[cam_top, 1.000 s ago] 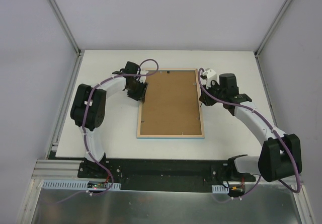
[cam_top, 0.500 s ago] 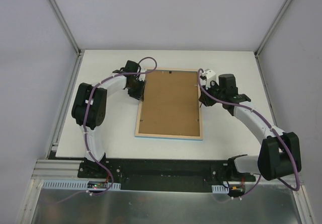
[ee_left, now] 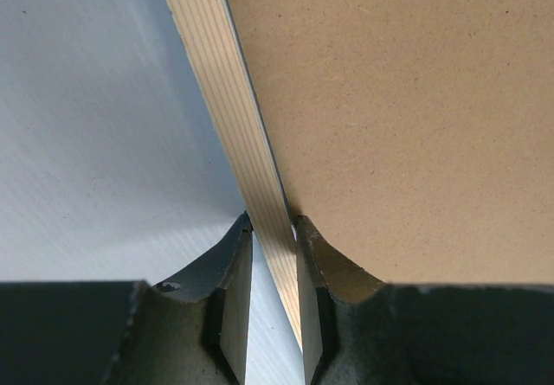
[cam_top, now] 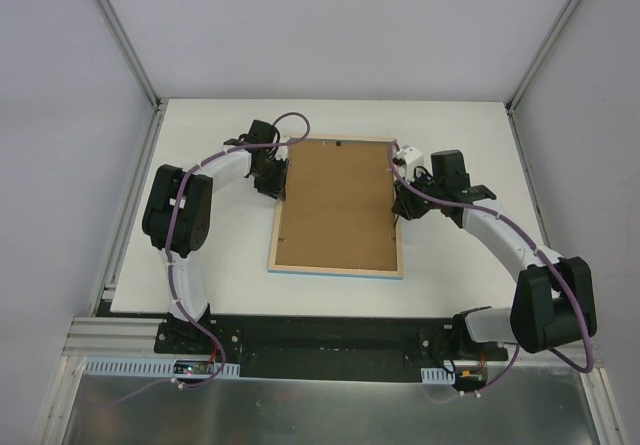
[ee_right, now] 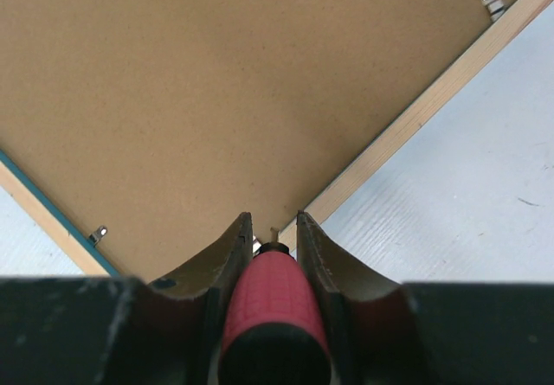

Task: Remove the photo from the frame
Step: Release the photo frame item from the photo frame.

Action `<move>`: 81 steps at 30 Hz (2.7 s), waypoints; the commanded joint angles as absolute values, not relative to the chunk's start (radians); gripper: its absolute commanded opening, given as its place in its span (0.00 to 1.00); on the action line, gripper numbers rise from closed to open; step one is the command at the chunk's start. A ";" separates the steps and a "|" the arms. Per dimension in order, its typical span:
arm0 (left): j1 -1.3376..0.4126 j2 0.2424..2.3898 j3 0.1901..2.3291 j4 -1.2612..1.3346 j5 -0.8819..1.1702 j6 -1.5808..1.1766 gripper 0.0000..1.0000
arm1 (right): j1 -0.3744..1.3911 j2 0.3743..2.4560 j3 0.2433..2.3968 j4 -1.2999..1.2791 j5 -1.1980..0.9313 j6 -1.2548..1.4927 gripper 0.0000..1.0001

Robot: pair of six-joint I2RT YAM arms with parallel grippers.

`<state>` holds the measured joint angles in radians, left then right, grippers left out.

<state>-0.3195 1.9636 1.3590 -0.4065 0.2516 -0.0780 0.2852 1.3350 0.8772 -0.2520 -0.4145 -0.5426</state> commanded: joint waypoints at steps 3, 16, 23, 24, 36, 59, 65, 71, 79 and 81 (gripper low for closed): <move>-0.316 1.982 1.341 -0.439 0.221 -0.100 0.11 | 0.294 1.367 0.953 -0.350 -0.472 -0.620 0.01; -0.302 1.999 1.339 -0.440 0.238 -0.115 0.00 | 0.316 1.410 0.956 -0.337 -0.414 -0.627 0.01; -0.295 1.999 1.336 -0.440 0.241 -0.121 0.00 | 0.328 1.425 0.988 -0.399 -0.422 -0.652 0.01; -0.293 2.000 1.335 -0.440 0.242 -0.124 0.00 | 0.330 1.424 0.989 -0.405 -0.422 -0.656 0.01; -0.279 2.010 1.328 -0.440 0.264 -0.144 0.00 | 0.348 1.434 1.009 -0.450 -0.417 -0.678 0.01; -0.275 2.020 1.331 -0.439 0.258 -0.150 0.00 | 0.391 1.460 1.032 -0.456 -0.367 -0.661 0.01; -0.264 2.036 1.336 -0.439 0.264 -0.155 0.00 | 0.397 1.453 1.038 -0.485 -0.365 -0.678 0.01; -0.261 2.051 1.345 -0.437 0.290 -0.158 0.00 | 0.397 1.454 1.043 -0.488 -0.339 -0.683 0.01; -0.259 2.045 1.339 -0.414 0.293 -0.161 0.00 | 0.397 1.436 1.045 -0.477 -0.325 -0.673 0.01; -0.259 2.042 1.336 -0.408 0.298 -0.160 0.00 | 0.396 1.430 1.045 -0.463 -0.305 -0.664 0.01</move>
<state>-0.2665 1.9915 1.3659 -0.4061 0.3355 -0.1722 0.3916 1.4635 1.0061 -0.4702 -0.3347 -0.6632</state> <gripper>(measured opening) 0.204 0.276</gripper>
